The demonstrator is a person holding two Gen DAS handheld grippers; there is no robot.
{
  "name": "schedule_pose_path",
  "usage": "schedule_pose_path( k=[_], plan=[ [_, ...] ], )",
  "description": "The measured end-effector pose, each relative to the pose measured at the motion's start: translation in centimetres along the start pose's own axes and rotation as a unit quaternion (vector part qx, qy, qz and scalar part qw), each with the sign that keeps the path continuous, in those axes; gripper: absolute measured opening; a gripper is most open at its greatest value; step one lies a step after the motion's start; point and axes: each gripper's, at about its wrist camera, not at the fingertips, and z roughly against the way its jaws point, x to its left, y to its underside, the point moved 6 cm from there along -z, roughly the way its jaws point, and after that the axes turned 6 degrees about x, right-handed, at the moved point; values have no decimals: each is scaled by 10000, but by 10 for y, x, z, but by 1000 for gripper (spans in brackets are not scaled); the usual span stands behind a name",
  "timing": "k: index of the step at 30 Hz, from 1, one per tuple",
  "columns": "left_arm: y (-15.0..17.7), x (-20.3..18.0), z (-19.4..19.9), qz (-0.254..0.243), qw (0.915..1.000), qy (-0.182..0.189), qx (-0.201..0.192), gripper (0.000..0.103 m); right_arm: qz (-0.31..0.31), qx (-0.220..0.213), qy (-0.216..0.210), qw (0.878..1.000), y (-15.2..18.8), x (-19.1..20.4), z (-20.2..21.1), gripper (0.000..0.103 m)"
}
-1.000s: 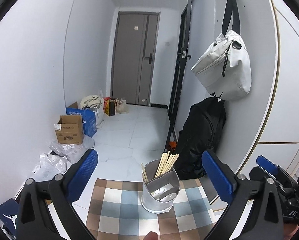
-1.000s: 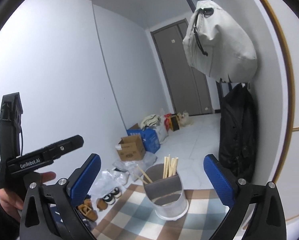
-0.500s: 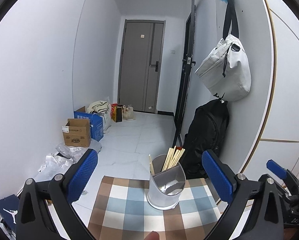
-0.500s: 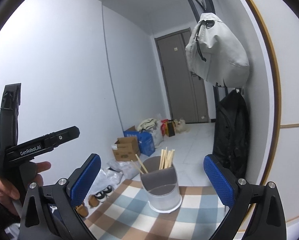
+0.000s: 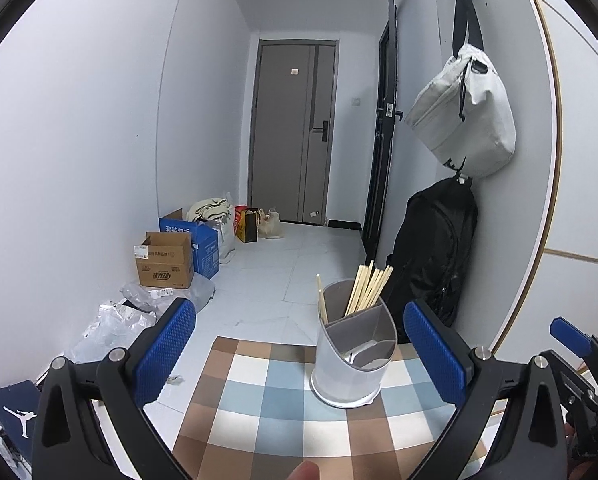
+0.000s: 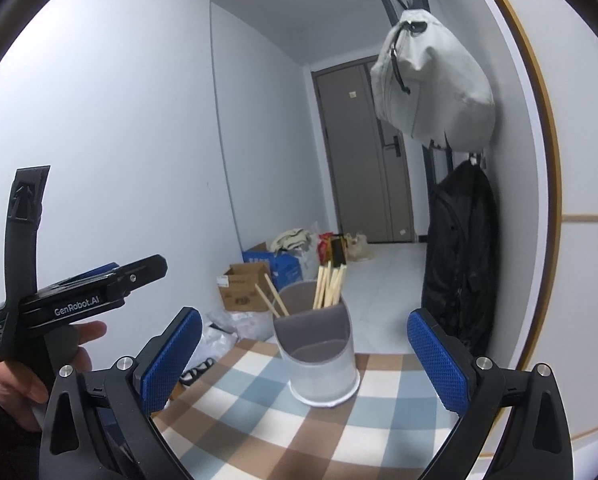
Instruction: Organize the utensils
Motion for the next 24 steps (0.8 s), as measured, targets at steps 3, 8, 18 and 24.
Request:
schedule_pose_path(
  k=[3, 8, 18, 24],
  plan=[
    [8, 2, -11, -63, 10000, -45, -18, 101, -18, 81, -27, 10000, 12, -2, -4, 103],
    [31, 12, -35, 53, 9994, -144, 305, 101, 13, 153, 5, 9999, 20, -2, -14, 103],
    [33, -2, -40, -181, 9988, -127, 447, 101, -33, 351, 2, 9994, 26, 0, -36, 103],
    [35, 2, -43, -57, 9982, -100, 590, 101, -267, 352, 45, 9990, 26, -7, -35, 103]
  ],
)
